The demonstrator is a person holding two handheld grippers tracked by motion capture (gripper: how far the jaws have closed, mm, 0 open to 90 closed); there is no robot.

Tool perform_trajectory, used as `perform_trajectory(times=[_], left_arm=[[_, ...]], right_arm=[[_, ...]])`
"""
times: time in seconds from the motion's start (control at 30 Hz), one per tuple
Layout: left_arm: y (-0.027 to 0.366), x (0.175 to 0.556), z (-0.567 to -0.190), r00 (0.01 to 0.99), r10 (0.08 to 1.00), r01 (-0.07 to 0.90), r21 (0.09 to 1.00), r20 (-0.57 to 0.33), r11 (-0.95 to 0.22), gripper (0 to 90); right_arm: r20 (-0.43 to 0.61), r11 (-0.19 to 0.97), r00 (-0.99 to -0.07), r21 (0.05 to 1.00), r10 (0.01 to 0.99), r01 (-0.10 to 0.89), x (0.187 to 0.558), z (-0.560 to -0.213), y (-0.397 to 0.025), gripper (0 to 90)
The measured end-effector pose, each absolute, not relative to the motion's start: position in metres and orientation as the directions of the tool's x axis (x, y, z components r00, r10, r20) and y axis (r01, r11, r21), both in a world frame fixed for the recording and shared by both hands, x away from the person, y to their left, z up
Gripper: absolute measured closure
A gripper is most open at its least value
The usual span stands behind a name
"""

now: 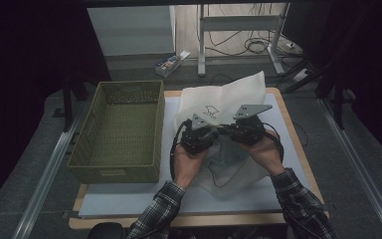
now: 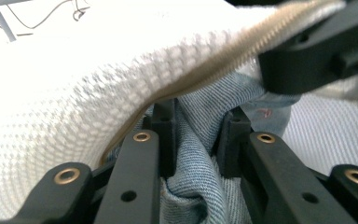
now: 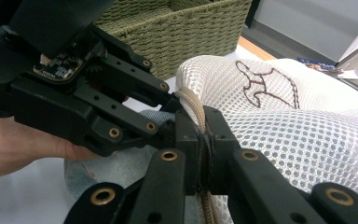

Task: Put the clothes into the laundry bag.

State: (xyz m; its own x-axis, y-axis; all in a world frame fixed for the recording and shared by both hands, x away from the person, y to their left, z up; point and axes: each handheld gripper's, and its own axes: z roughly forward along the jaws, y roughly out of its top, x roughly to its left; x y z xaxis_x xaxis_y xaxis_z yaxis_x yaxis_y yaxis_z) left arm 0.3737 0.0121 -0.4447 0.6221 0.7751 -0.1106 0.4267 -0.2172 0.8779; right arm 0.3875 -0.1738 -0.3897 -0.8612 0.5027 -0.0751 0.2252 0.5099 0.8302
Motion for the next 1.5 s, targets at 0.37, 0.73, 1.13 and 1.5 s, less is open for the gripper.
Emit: perform_trajectory(times=[0.37,0.73,1.13,1.5], left_arm=[[0.002,0.386,-0.445,0.573,0.813,0.412,0.894,-0.106,-0.174,73.9],[-0.003,0.395,-0.455,0.58,0.808,0.411,0.894,-0.106,-0.178,75.9],[0.02,0.374,-0.459,0.702,0.702,0.453,0.835,-0.117,-0.314,24.0],[0.036,0.335,-0.494,0.667,0.741,0.49,0.798,-0.083,-0.352,8.5]], right_arm=[[-0.076,0.511,-0.865,0.831,0.495,0.219,0.384,-0.389,-0.17,85.7],[-0.068,0.504,-0.861,0.833,0.505,0.23,0.386,-0.389,-0.174,86.0],[-0.072,0.519,-0.856,0.82,0.511,0.241,0.39,-0.393,-0.176,85.8],[-0.076,0.521,-0.855,0.819,0.513,0.24,0.389,-0.393,-0.176,85.7]])
